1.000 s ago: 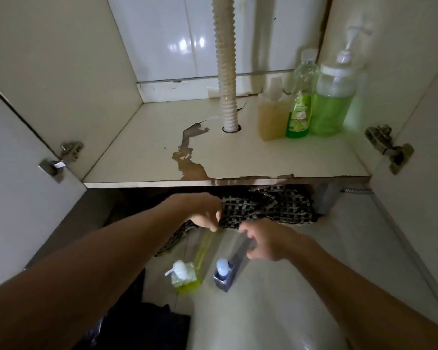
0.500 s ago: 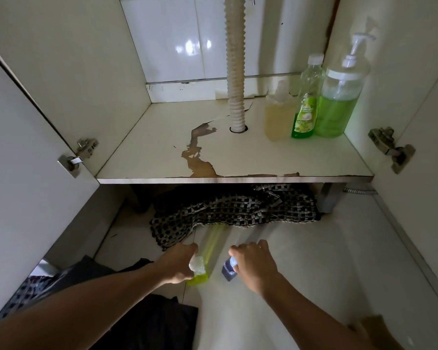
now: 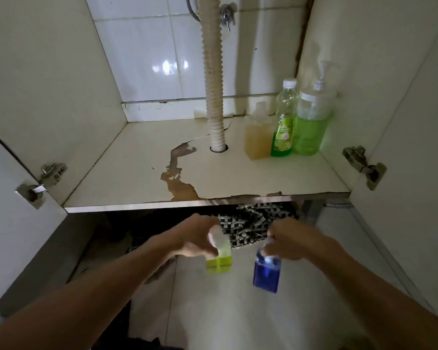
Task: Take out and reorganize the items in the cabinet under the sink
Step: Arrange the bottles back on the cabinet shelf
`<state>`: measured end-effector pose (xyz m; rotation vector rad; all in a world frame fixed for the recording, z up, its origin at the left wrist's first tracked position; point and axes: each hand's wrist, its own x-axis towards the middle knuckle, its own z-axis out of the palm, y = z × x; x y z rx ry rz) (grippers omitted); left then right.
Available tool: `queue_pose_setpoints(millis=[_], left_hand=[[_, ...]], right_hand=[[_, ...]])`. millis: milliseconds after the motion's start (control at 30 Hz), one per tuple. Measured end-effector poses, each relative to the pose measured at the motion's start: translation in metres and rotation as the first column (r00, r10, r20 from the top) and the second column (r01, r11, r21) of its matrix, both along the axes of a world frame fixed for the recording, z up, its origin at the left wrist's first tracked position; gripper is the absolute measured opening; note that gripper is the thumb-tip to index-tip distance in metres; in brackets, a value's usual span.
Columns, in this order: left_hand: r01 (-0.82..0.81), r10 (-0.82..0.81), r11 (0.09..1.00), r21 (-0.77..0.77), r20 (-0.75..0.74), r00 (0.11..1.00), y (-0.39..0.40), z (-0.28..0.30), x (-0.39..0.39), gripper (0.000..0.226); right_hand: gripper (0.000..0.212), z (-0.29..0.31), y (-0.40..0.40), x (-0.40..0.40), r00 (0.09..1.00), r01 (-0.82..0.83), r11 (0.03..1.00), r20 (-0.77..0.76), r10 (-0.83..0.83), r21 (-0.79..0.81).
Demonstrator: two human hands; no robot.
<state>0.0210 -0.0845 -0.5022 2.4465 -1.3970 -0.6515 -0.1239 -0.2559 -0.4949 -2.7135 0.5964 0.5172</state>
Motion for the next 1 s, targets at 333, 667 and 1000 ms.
queue_pose_setpoints(millis=[333,667,1000], left_hand=[[-0.183,0.181,0.907,-0.38,-0.043,0.983,-0.041,0.06,0.061,0.041],[-0.342,0.365,0.67,-0.659,-0.109,0.925,-0.081,0.029,0.11,0.061],[-0.374,0.405,0.721,-0.583,-0.082,0.91,-0.118,0.039,0.145,0.06]], right_hand=[[0.022,0.126,-0.04,0.036,0.91,0.071,0.991,0.415,-0.018,-0.114],[0.014,0.081,-0.057,0.138,0.879,0.094,0.972,0.477,0.02,-0.215],[0.024,0.083,-0.085,0.216,0.933,0.006,0.936,0.34,0.121,-0.351]])
